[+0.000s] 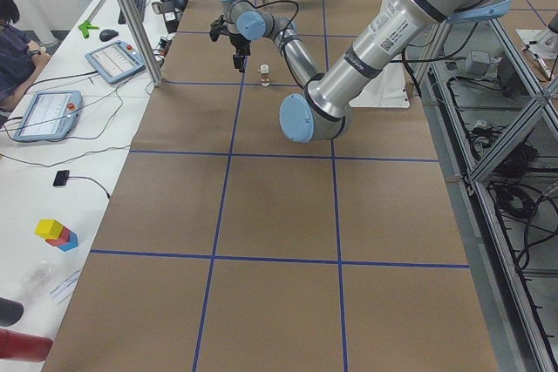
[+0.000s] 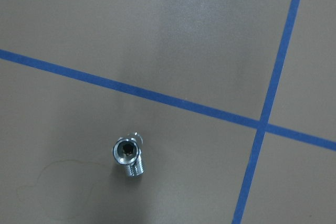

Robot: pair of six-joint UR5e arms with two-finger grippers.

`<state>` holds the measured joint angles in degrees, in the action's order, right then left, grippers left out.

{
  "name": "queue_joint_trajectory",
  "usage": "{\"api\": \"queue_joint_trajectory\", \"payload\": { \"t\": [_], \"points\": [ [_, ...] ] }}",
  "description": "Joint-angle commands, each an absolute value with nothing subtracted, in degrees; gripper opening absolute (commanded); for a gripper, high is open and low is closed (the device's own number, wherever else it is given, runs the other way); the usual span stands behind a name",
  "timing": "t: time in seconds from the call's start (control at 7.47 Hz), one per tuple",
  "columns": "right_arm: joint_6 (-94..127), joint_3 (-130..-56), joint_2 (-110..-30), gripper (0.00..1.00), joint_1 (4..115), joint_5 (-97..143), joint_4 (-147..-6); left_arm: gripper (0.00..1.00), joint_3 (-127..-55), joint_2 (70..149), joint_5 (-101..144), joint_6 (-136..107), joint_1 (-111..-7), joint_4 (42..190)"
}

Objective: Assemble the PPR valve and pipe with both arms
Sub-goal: 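Open and raise the left gripper while the right arm approaches the fitting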

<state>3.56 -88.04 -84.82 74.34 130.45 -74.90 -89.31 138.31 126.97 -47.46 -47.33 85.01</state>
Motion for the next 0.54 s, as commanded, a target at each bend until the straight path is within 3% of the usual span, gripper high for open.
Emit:
{"api": "queue_joint_trajectory", "payload": {
  "t": [0.0,0.4],
  "points": [
    [3.52,-87.72,-84.20,0.99,70.85,130.43,-74.44,1.00,-91.23,137.37,127.09,-47.02,-48.16,84.99],
    [2.82,-87.02,-84.02,1.00,67.34,130.34,-74.53,1.00,-91.14,136.24,126.91,-47.02,-48.08,85.43]
  ]
}}
